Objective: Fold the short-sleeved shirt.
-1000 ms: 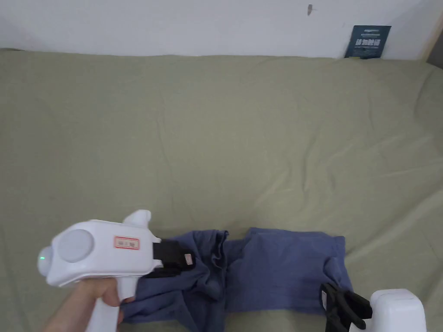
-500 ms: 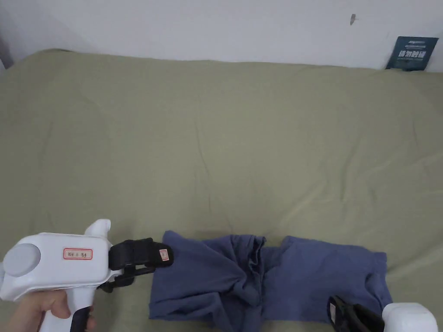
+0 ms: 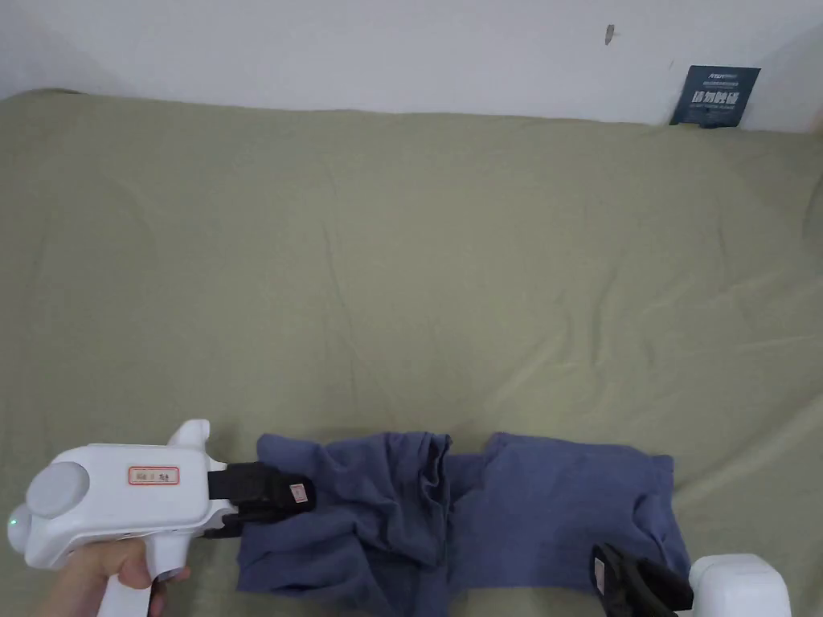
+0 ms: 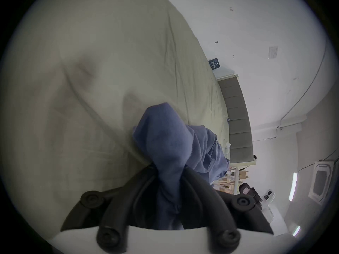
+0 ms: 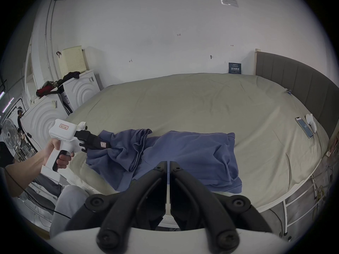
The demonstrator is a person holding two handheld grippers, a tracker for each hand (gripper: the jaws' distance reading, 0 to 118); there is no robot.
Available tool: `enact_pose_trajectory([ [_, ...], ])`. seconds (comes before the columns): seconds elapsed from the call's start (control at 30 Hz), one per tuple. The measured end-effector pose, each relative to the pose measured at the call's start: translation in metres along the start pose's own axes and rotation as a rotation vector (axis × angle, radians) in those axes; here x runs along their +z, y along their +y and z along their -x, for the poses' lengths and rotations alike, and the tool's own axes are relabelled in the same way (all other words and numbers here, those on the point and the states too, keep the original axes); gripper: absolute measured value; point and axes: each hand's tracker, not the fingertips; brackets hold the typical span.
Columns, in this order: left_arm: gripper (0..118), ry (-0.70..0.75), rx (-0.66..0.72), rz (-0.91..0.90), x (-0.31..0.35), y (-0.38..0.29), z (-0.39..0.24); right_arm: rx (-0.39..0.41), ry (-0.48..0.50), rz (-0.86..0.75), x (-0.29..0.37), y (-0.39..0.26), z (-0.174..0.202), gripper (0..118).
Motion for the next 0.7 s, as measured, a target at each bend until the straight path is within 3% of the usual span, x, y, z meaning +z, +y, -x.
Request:
enact_pose_trajectory([
  [0.1, 12, 0.001, 0.021, -0.030, 0.032, 0.004, -0.009, 0.003, 0.005, -0.009, 0.004, 0.001, -0.003, 6],
  [0.37, 12, 0.334, 0.056, -0.147, 0.150, 0.014, -0.041, -0.016, 0.044, -0.043, 0.009, 0.001, -0.009, 6],
  [0.5, 12, 0.423, 0.033, -0.105, 0.135, 0.018, -0.085, -0.042, 0.060, -0.047, 0.010, -0.002, -0.012, 6],
  [0.7, 12, 0.505, -0.125, -0.006, 0.055, 0.017, -0.168, -0.062, 0.057, -0.055, 0.020, -0.007, -0.020, 6],
])
